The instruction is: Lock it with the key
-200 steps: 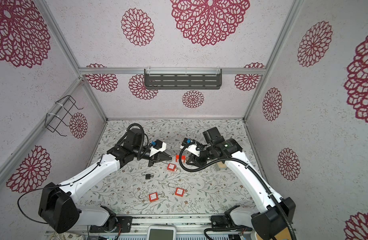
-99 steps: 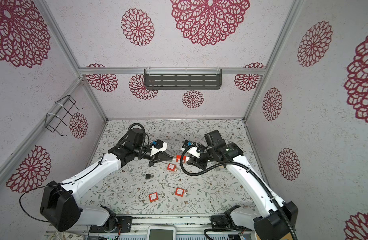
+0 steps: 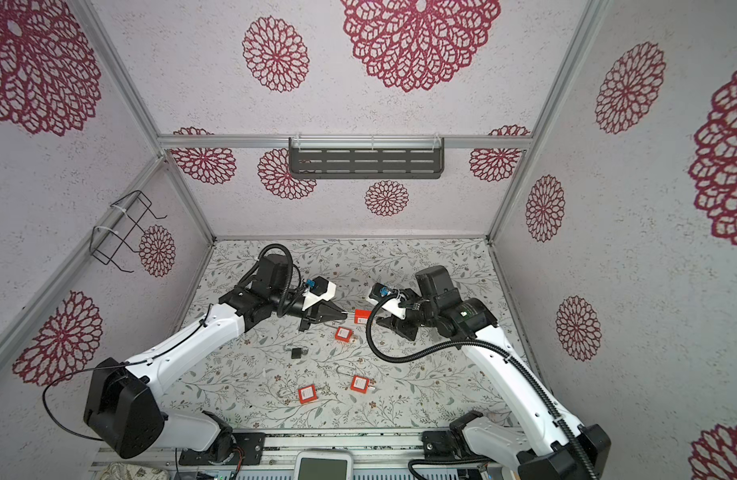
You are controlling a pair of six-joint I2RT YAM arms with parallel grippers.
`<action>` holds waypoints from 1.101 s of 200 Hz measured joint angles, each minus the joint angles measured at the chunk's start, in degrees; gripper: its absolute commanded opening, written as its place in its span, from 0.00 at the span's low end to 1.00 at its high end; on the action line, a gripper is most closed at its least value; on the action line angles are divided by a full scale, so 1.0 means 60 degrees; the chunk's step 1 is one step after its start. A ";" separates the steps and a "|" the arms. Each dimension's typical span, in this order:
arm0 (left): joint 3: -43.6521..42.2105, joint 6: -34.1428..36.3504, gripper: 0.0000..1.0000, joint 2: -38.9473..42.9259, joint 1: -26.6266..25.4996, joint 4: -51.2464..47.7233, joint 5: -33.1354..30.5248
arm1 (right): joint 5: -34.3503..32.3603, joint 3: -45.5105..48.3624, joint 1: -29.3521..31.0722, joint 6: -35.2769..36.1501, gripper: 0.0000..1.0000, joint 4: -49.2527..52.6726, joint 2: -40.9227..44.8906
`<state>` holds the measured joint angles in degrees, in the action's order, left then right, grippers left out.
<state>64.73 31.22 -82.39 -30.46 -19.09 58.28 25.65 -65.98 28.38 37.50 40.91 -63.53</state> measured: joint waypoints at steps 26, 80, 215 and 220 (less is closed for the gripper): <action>0.0000 0.0007 0.00 -0.0029 -0.0007 -0.0007 0.0018 | 0.0015 0.0000 0.0000 0.0084 0.46 0.0007 -0.0007; 0.0000 0.0076 0.00 -0.0029 -0.0007 -0.0029 0.0033 | 0.0350 -0.0138 0.0000 0.0251 0.34 0.0131 -0.0087; 0.0590 0.1348 0.00 -0.0204 -0.0007 -0.1603 -0.0222 | 0.0940 -0.0135 0.0004 0.0335 0.12 0.0532 -0.0204; 0.0601 0.1381 0.00 -0.0204 -0.0007 -0.1632 -0.0233 | 0.0954 -0.0135 0.0004 0.0335 0.12 0.0539 -0.0208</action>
<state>68.34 39.51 -83.61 -30.50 -28.88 56.88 31.38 -66.78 28.40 39.51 44.14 -64.77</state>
